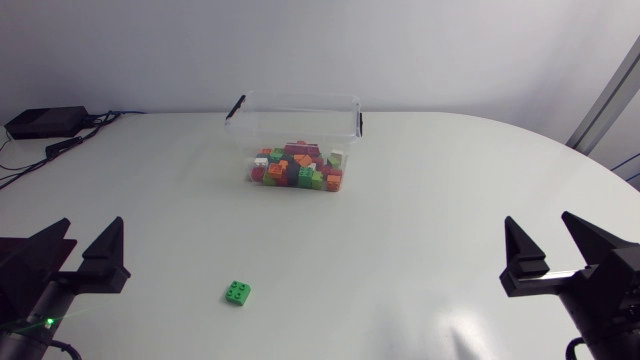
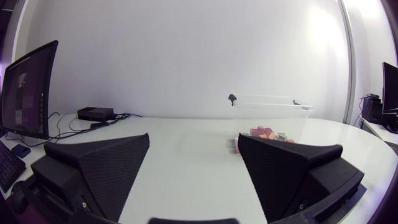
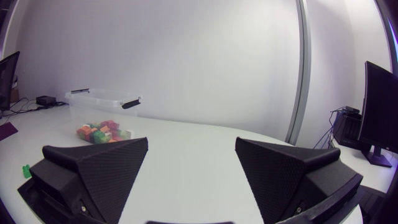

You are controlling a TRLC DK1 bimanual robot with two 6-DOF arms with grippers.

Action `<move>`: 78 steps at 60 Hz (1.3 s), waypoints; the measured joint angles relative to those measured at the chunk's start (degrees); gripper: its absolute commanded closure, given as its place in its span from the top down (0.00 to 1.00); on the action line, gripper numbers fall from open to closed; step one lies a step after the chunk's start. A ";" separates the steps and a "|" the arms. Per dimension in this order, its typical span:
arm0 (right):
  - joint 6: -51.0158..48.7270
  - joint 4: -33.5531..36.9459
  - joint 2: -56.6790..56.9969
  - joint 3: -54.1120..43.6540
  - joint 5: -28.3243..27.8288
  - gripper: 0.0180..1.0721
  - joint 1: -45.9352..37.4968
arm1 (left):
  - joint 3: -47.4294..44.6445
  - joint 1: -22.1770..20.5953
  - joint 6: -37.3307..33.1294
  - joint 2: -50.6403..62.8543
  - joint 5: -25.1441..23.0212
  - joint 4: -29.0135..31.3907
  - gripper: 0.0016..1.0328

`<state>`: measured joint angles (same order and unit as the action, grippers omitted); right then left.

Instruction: Place the duplo bricks in the container

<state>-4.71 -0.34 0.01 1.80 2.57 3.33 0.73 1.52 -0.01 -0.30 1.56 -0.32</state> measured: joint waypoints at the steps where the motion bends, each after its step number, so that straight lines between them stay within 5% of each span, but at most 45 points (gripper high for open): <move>1: 0.00 -0.09 0.00 -0.13 0.00 0.96 0.00 | 0.00 0.02 0.00 0.00 0.00 0.00 0.96; 54: 0.00 0.04 0.00 -0.63 -0.48 0.96 -0.07 | 0.55 -0.20 0.00 0.00 0.00 1.18 0.96; 78: 0.00 0.07 0.00 -0.63 -0.48 0.96 -0.07 | 22.38 -2.73 0.02 13.03 0.00 9.22 0.96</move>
<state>-4.71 -0.27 0.01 1.17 2.09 3.27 23.11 -1.21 0.01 12.73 1.56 8.91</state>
